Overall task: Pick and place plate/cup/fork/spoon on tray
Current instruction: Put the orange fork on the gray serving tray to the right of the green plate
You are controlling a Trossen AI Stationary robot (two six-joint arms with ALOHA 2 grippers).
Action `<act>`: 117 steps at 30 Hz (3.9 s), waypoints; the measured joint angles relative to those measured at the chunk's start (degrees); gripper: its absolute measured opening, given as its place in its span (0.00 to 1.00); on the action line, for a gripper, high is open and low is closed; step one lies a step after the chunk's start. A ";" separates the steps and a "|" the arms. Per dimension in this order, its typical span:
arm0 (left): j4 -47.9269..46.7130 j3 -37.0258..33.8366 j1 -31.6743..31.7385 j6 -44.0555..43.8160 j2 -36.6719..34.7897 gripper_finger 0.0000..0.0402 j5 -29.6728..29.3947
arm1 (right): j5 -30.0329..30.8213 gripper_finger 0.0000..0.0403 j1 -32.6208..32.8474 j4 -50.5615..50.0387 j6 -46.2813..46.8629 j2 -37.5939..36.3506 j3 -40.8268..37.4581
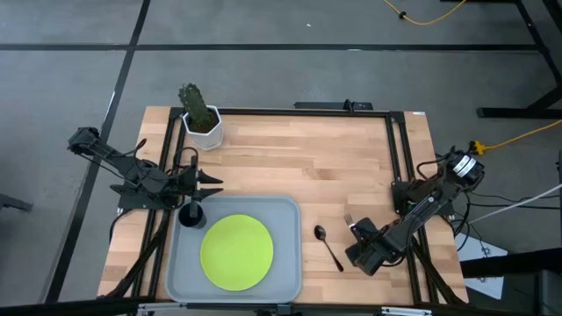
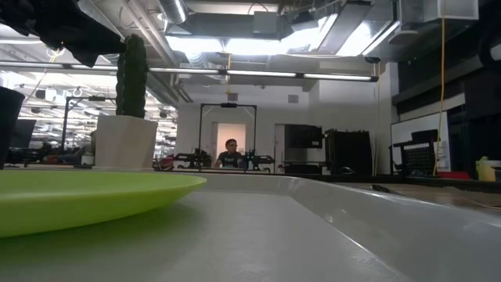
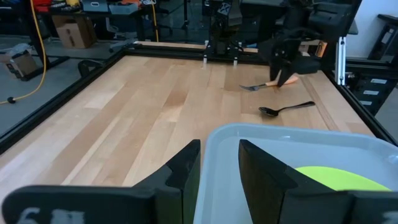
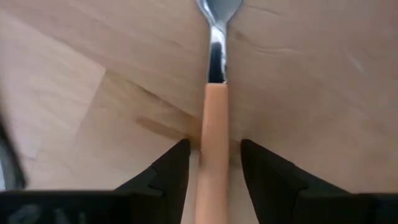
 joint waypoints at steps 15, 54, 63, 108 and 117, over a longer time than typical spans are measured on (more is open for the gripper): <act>0.00 0.00 0.00 -0.35 0.00 0.25 1.02 | -0.57 0.13 -0.92 -0.13 3.04 0.00 -0.02; 0.06 0.00 -0.02 4.52 -0.09 0.25 0.44 | 38.54 0.13 -10.65 48.33 -16.93 3.05 11.59; 0.11 0.00 0.02 6.10 -0.07 0.25 -3.25 | 33.59 0.13 -11.71 47.30 -16.48 13.49 21.94; 2.14 0.04 0.00 13.51 -0.15 0.25 -5.14 | 7.16 0.28 -17.64 -5.60 7.67 36.85 56.77; 2.14 0.04 0.00 13.53 -0.13 0.25 -5.16 | 2.43 0.29 -18.43 -4.17 8.37 36.56 58.03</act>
